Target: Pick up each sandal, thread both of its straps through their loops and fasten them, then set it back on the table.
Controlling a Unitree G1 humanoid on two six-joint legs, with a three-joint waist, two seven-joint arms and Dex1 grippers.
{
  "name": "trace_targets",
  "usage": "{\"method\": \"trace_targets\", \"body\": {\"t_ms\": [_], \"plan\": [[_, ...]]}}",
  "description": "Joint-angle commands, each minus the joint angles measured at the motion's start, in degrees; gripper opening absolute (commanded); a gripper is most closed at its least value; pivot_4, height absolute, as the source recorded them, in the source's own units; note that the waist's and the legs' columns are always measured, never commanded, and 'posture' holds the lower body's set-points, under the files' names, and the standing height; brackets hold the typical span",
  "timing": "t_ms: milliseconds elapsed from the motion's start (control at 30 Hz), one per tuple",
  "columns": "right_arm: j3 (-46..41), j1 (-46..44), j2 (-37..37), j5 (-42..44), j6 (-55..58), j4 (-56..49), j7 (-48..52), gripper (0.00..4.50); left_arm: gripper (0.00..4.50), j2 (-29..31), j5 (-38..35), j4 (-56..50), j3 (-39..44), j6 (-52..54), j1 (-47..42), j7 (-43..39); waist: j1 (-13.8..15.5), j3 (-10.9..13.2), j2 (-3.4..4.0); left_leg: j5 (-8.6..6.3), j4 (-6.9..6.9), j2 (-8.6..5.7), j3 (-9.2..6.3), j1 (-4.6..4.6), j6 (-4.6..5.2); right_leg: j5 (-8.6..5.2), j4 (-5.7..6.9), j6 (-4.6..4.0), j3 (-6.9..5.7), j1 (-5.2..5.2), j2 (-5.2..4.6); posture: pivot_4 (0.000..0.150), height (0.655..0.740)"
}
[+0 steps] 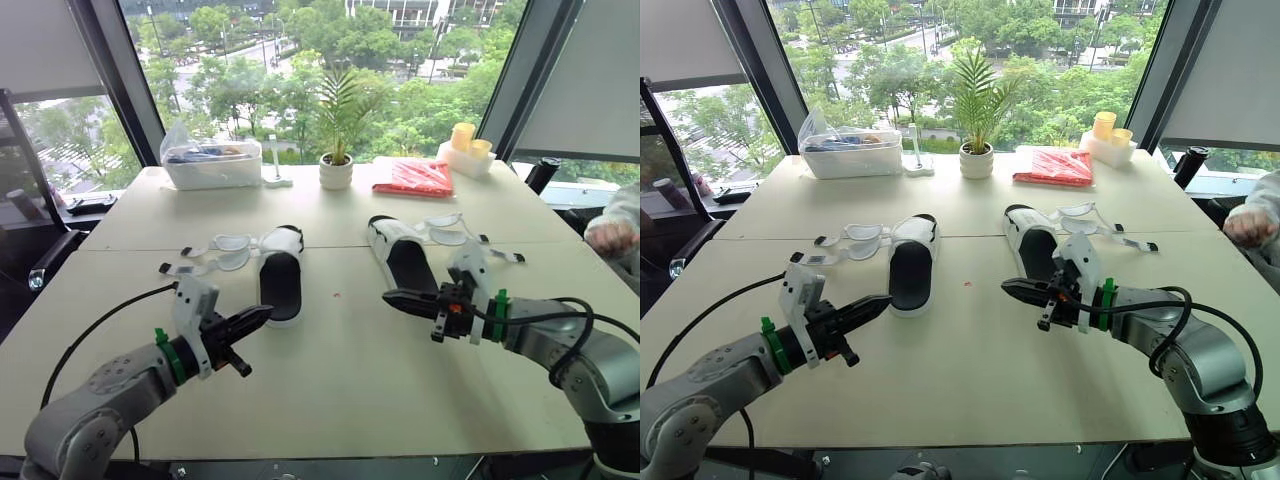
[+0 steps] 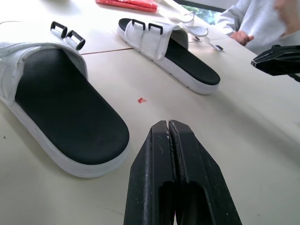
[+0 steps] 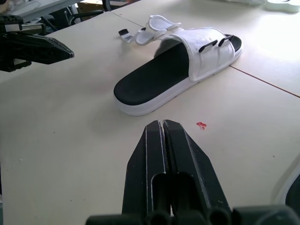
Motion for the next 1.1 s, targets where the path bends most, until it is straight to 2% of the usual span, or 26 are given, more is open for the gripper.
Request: {"method": "trace_targets", "body": {"t_ms": [33, 167, 800, 1033, 1100], "plan": [[-0.33, -0.48, -0.11, -0.35, -1.51, -0.26, 0.67, 0.00, 0.01, 0.53, -0.31, -1.31, 1.74, -0.44, -0.21, 1.26, -0.02, 0.00, 0.00, 0.00, 0.00, 0.00, 0.00, 0.00, 0.00, 0.00, 0.00, 0.00, 0.00, 0.00, 0.00, 0.150, 0.7400], [-0.15, 0.08, 0.12, -0.83, -1.74, -0.46, 0.83, 0.00, 0.01, 0.45, -2.90, -1.07, 2.32, 0.08, -1.22, 1.65, -0.02, 0.00, 0.00, 0.00, 0.00, 0.00, 0.00, 0.00, 0.00, 0.00, 0.00, 0.00, 0.00, -0.01, 0.00, 0.150, 0.7400], [-0.11, -0.57, 2.13, -3.65, -3.18, 0.22, -2.43, 0.00, 0.01, 1.90, -2.55, -0.99, 1.07, 0.05, -1.29, 1.69, -0.03, 0.00, 0.00, 0.00, 0.00, 0.00, 0.00, 0.00, 0.00, 0.04, 0.01, 0.07, 0.00, -0.01, 0.00, 0.150, 0.7400], [1.50, -5.22, 4.49, -14.16, -11.94, 8.82, -8.32, 0.00, 0.01, 1.85, -0.19, -0.15, 0.14, -0.75, -2.33, 1.37, -0.14, 0.00, 0.00, 0.02, 0.00, 0.00, 0.00, 0.01, -0.03, 0.04, 0.03, 0.05, 0.00, -0.01, 0.01, 0.150, 0.7400], [5.53, -8.57, 3.48, -22.84, -19.76, 15.74, -9.82, 0.54, 0.00, 1.70, 0.63, -0.07, -0.46, -1.00, -2.45, 1.06, -0.21, 0.00, 0.00, 0.03, 0.00, -0.01, 0.01, 0.01, -0.04, 0.06, 0.05, 0.06, 0.00, -0.03, 0.02, 0.150, 0.7400]]}}
